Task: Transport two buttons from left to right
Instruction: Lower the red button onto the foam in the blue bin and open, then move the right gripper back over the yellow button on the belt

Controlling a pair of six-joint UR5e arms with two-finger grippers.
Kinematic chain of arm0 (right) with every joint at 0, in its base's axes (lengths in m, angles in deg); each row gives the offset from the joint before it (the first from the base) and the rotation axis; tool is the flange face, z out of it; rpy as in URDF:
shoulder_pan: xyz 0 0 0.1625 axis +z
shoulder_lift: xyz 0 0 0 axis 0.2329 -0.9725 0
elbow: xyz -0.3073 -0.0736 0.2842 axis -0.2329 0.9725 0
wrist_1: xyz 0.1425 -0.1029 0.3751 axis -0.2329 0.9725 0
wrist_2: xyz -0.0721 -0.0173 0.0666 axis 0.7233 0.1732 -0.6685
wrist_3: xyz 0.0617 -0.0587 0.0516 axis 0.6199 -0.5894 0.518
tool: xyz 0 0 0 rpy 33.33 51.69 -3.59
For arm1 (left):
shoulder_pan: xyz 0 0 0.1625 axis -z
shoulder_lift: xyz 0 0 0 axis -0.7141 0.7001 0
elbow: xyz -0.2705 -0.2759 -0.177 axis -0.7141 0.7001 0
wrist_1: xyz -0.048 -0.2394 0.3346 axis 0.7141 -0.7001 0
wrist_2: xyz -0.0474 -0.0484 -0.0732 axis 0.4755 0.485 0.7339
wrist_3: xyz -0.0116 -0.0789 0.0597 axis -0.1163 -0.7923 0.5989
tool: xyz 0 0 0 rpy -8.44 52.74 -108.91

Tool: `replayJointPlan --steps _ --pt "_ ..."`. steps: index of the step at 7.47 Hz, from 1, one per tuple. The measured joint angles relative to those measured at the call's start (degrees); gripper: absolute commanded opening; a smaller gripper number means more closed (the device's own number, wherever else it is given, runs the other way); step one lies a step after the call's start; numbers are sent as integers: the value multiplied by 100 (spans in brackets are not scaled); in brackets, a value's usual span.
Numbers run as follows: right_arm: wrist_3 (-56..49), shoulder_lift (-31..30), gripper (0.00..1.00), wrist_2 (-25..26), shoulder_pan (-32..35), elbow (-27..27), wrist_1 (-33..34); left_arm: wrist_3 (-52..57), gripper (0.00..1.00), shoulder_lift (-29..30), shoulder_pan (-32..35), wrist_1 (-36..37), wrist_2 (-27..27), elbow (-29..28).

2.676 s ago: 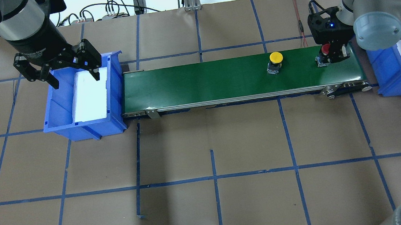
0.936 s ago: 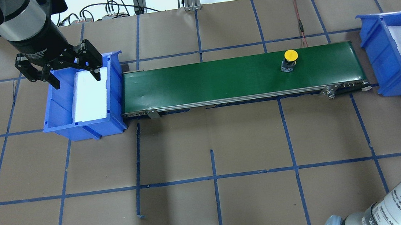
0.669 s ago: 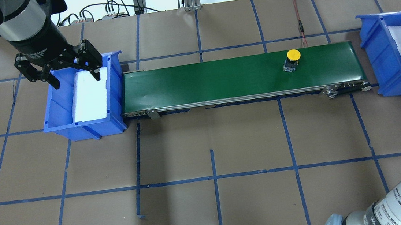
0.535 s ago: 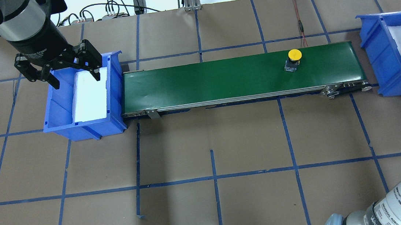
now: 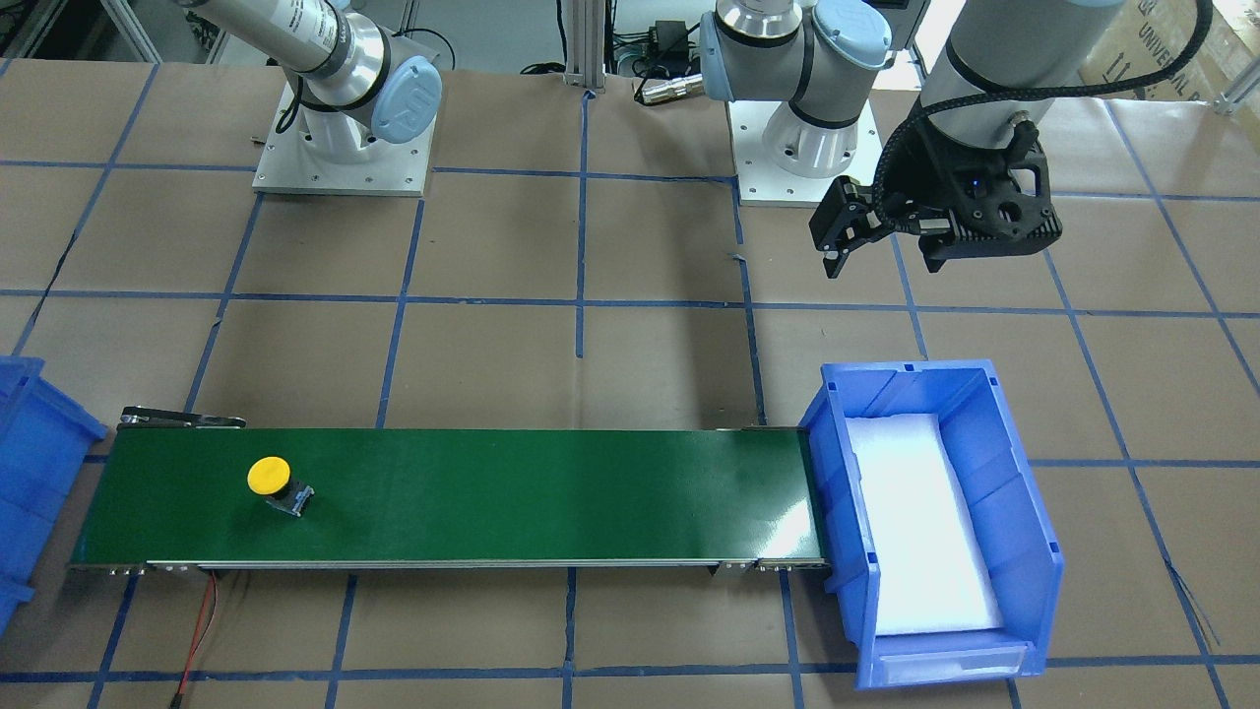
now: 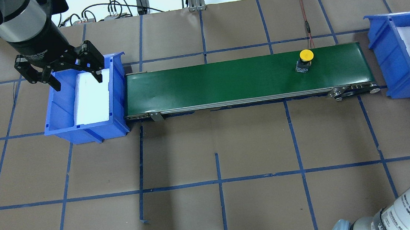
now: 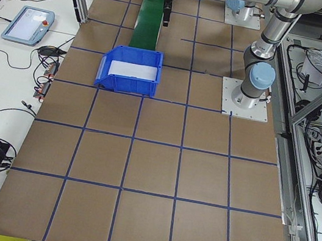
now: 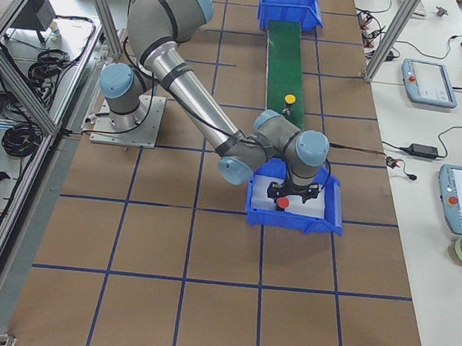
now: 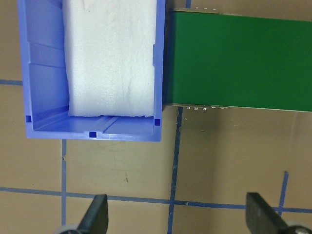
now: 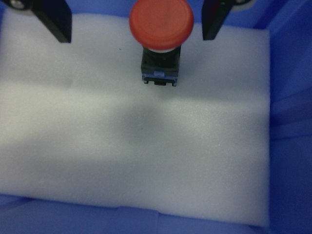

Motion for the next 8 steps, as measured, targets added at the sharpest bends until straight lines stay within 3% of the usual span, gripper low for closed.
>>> replayJointPlan --steps 4,8 --pt "760 -360 100 78 1366 542 -1068 1 100 7 4 7 6 0" --pt "2546 -405 100 -1 2211 30 -973 5 100 3 0 1 -1 4"
